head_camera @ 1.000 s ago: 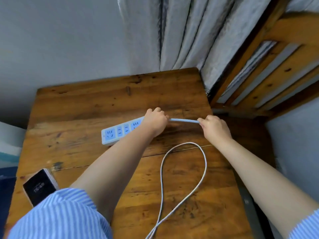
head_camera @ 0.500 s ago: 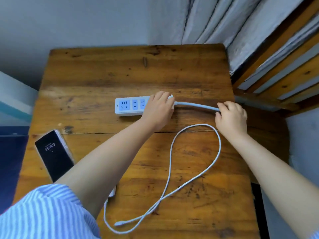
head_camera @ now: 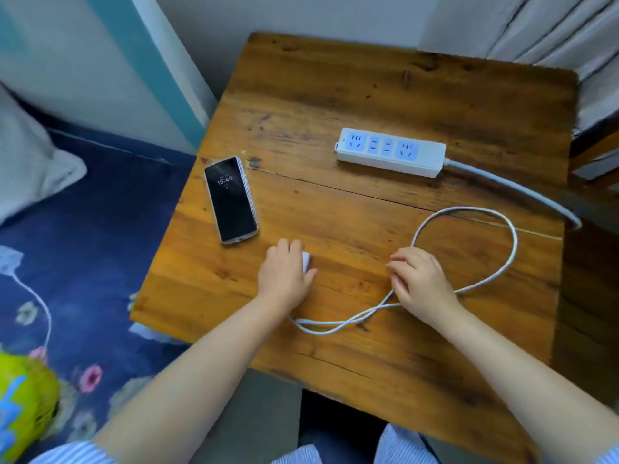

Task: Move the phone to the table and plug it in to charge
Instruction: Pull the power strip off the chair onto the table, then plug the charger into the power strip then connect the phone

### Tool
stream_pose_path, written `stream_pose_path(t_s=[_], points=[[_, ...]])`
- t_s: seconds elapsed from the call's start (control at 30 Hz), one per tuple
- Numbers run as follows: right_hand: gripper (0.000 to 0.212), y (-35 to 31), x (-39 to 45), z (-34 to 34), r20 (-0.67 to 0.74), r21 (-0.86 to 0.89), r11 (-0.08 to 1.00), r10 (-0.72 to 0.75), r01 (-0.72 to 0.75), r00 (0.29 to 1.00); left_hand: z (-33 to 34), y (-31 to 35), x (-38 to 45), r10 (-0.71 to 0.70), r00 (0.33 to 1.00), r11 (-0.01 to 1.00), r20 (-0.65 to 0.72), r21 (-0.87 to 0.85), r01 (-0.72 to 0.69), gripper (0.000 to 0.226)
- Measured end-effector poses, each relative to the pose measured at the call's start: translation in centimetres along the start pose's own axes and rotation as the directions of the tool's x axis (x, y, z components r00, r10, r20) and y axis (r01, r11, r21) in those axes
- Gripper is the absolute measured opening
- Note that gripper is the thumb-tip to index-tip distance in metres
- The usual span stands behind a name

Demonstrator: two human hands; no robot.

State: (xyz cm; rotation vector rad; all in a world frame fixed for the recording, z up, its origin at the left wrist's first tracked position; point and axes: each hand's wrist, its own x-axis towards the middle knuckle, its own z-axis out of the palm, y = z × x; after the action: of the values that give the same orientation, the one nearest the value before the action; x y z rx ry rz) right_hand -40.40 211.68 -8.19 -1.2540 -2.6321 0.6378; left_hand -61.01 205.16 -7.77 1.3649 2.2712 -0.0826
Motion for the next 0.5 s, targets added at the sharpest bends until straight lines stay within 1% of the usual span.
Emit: stream_pose_path(t_s=[0.07,0.1,0.13,0.2,0.27,0.37,0.43,0.5], points=[[0.016,-0.5,-1.1,0.9,0.020,-0.005,1.000,-0.024,0.025,1.000,0.7,-0.7,-1.3,-0.135,0.991,0.984,0.001,-0.114,0.134,0.062],[0.015,-0.5,-1.5,1.1,0.029,-0.009,0.999,-0.032,0.033,0.999,1.1,-1.0,-1.7,-0.205,0.979,0.964,0.008,-0.169,0.203,0.061],[0.015,-0.5,-1.9,1.4,0.035,-0.012,0.999,-0.038,0.038,0.999,1.4,-1.5,-1.9,-0.261,0.965,0.942,0.025,-0.211,0.260,0.055],[0.015,-0.1,-2.5,1.6,0.057,-0.024,0.999,-0.038,0.040,0.998,2.0,-2.2,-2.1,-0.301,0.951,0.915,0.067,-0.260,0.308,0.034],[0.014,0.3,-2.8,1.7,0.076,-0.042,0.998,-0.050,0.054,0.996,2.4,-2.7,-2.1,-0.293,0.952,0.891,0.088,-0.335,0.305,0.021],[0.011,0.3,-2.6,1.9,0.091,-0.038,0.999,-0.022,0.026,0.996,2.5,-3.4,-2.4,-0.256,0.960,0.797,0.113,-0.537,0.276,0.017],[0.011,0.3,-2.4,1.9,0.093,-0.024,1.000,0.020,-0.018,0.995,2.5,-3.9,-2.6,-0.230,0.970,0.745,0.083,-0.626,0.231,0.020],[0.011,0.3,-2.2,2.0,0.086,-0.002,0.999,0.046,-0.046,0.995,2.3,-4.4,-2.7,-0.205,0.979,0.727,0.017,-0.667,0.165,0.022]])
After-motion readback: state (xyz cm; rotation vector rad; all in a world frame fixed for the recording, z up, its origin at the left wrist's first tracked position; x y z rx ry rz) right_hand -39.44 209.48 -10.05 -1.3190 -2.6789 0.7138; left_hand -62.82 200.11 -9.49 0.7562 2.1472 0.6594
